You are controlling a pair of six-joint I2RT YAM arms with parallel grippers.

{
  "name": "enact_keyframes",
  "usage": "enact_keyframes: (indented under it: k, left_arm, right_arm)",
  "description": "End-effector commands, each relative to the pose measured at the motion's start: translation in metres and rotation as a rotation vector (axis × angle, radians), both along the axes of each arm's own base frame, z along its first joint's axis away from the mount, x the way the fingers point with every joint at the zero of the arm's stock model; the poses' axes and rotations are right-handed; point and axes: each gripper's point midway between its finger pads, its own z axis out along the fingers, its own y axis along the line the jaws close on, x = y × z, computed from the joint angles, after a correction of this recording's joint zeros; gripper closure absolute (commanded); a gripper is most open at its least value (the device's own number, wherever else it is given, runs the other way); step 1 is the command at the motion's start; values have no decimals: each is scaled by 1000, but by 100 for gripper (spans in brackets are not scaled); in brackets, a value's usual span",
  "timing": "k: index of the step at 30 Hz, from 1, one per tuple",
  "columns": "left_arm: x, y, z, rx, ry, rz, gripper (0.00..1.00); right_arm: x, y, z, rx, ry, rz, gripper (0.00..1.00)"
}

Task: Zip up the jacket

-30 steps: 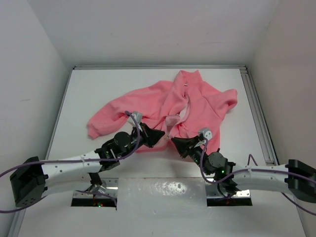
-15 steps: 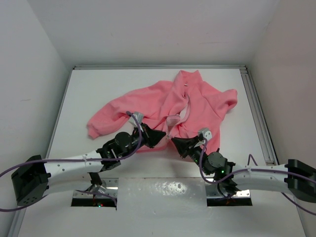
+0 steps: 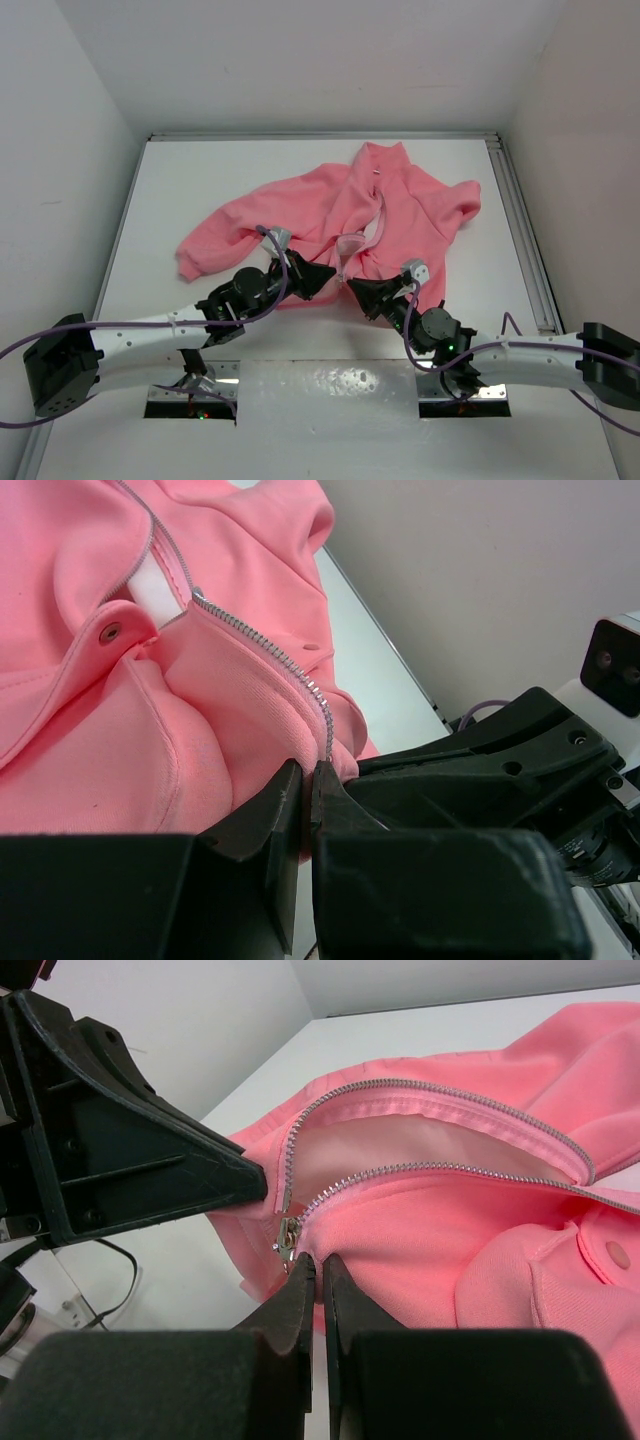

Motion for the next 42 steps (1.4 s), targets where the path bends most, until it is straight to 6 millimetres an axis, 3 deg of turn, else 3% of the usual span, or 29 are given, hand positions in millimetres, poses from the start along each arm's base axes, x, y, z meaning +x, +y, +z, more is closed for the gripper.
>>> enact_keyframes:
  k: [1, 21, 42]
  left_arm:
    - [4, 2, 16, -63, -32, 20, 100]
    - [0, -2, 12, -65, -27, -11, 100]
    - [-4, -5, 2, -47, -27, -34, 100]
  right_arm:
    - [-1, 2, 21, 81, -30, 8, 100]
    - [0, 1, 25, 92, -34, 0, 100]
    - [12, 4, 44, 157, 7, -72, 100]
